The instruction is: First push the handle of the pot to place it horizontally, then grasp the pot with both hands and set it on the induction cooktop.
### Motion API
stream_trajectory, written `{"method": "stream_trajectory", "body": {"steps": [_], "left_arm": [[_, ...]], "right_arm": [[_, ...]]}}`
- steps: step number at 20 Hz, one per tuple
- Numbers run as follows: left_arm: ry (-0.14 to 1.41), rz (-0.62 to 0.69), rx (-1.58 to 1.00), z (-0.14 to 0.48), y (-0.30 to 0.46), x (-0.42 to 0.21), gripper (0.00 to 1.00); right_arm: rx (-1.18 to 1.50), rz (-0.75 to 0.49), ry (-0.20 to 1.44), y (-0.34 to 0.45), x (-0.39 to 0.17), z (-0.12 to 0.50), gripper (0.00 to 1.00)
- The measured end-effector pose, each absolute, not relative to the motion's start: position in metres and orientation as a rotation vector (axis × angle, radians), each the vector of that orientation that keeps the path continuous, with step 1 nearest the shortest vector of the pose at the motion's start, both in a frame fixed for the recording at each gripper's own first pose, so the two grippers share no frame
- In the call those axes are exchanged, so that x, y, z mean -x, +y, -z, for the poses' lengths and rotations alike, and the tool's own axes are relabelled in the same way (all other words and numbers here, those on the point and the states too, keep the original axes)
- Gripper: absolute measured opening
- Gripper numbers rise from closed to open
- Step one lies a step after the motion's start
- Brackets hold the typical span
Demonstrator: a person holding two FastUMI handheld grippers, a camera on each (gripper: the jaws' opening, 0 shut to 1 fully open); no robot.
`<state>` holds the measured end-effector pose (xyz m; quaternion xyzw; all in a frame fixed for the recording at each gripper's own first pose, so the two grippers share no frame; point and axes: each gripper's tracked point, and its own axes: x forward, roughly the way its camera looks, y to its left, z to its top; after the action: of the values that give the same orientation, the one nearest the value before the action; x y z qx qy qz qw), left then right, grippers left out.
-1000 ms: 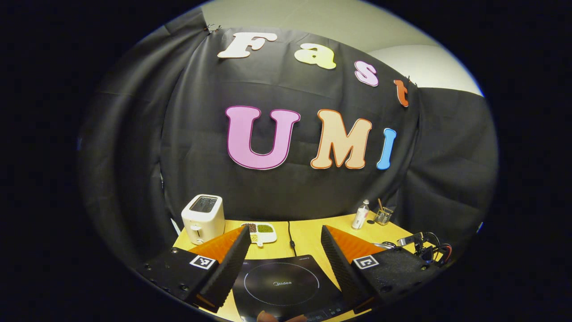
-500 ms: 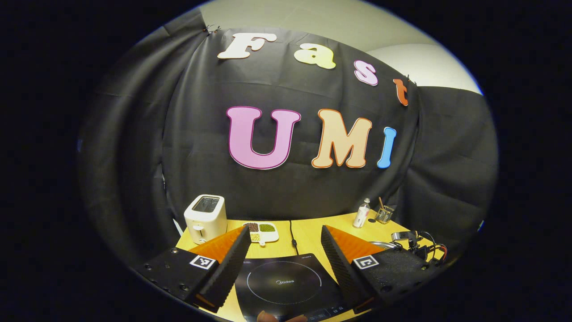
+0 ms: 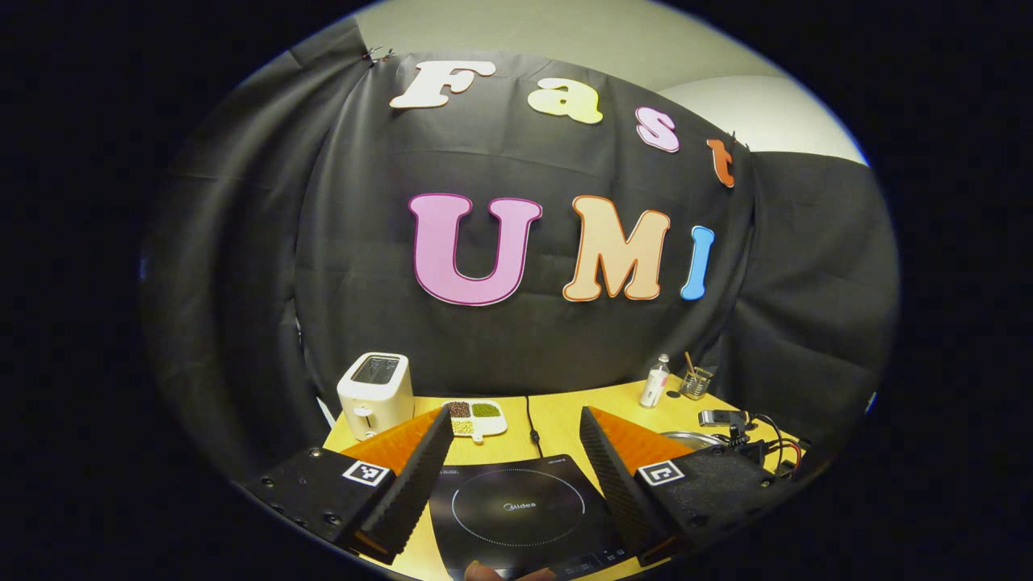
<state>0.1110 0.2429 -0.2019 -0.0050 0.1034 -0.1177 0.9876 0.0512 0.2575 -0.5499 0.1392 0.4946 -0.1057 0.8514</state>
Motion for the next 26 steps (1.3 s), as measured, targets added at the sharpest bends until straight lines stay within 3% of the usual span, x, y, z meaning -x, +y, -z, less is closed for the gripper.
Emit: {"method": "stream_trajectory", "body": {"steps": [7, 16, 18, 19, 20, 23, 26], "left_arm": [[0.239, 0.275, 0.017, 0.208, 0.228, -0.110, 0.96], [0.307, 0.307, 0.022, 0.229, 0.185, -0.100, 0.96], [0.336, 0.288, 0.022, 0.238, 0.175, -0.099, 0.96], [0.350, 0.271, 0.027, 0.243, 0.171, -0.099, 0.96], [0.370, 0.255, 0.032, 0.249, 0.165, -0.099, 0.96], [0.428, 0.207, 0.020, 0.269, 0.144, -0.098, 0.96], [0.474, 0.148, 0.023, 0.285, 0.122, -0.099, 0.96]], "right_arm": [[-0.289, 0.176, 0.954, 0.252, -0.056, 0.517, 0.03], [-0.059, 0.159, 0.810, 0.175, -0.068, 0.472, 0.02], [-0.028, 0.136, 0.804, 0.161, -0.072, 0.467, 0.17], [-0.006, 0.128, 0.800, 0.150, -0.075, 0.466, 0.30], [0.018, 0.117, 0.800, 0.139, -0.078, 0.464, 0.31], [0.079, 0.071, 0.788, 0.110, -0.090, 0.463, 0.82], [0.087, 0.022, 0.785, 0.083, -0.102, 0.462, 0.83]]}}
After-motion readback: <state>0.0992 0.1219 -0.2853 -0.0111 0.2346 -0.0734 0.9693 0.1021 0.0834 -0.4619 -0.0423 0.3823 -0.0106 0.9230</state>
